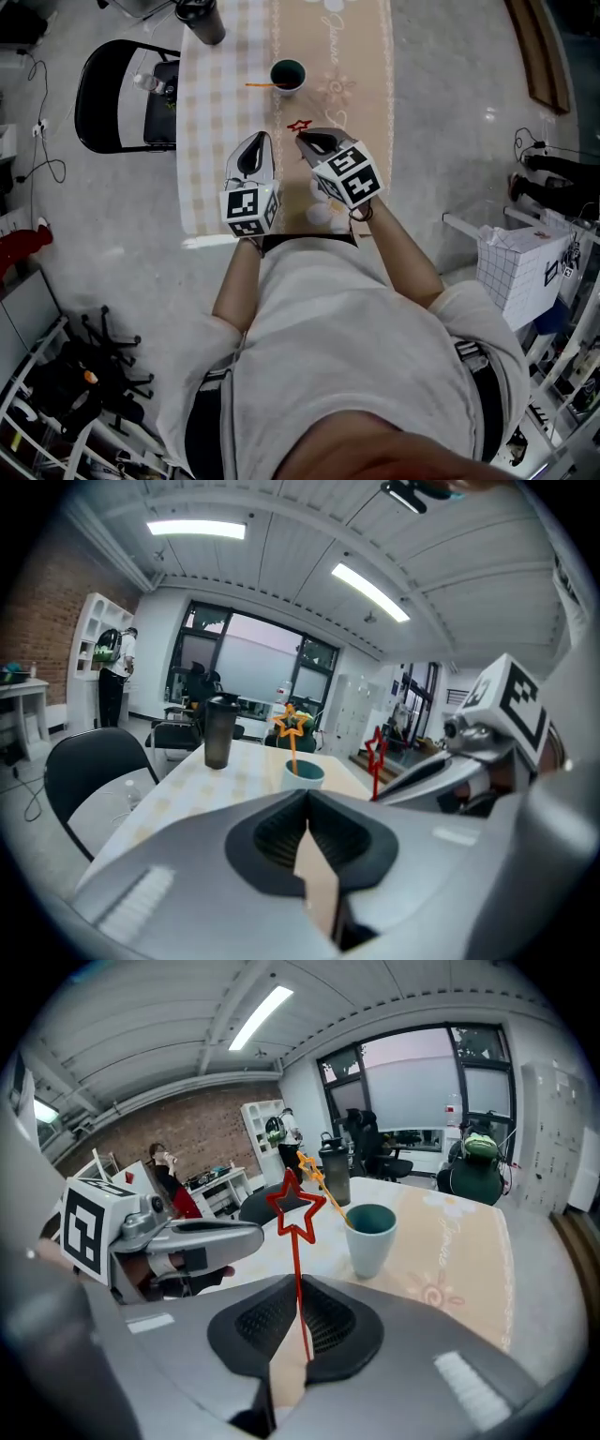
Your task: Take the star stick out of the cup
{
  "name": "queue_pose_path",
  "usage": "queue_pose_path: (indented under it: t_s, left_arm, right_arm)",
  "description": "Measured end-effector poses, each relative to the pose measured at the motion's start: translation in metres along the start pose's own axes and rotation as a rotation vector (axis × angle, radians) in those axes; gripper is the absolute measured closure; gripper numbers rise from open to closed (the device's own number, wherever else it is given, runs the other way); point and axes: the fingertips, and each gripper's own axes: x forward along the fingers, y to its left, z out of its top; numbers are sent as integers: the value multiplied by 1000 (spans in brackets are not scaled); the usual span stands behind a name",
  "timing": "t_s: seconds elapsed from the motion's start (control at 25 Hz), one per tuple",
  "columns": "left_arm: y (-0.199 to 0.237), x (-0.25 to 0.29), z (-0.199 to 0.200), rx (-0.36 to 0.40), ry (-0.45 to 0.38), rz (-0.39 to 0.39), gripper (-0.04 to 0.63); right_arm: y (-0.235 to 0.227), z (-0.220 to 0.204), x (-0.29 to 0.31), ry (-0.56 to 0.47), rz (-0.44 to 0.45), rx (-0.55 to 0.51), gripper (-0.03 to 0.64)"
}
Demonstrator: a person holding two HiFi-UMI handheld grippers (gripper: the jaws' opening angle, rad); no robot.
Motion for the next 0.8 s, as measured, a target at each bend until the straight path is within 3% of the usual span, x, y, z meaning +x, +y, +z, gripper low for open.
queue_pose_path:
  t_s: [0.16,0.44,0.8]
  left_arm:
    - [27,-8,-17,-25,28,69,592]
    - [79,-15,-36,-75,73,141,592]
    - [98,3,-59,-119,146,105,592]
  right_arm:
    - [9,9,32,-12,26,-47,598]
    - [21,1,106,76,45,-44,601]
    - [4,-28,152,188,-20,7,600]
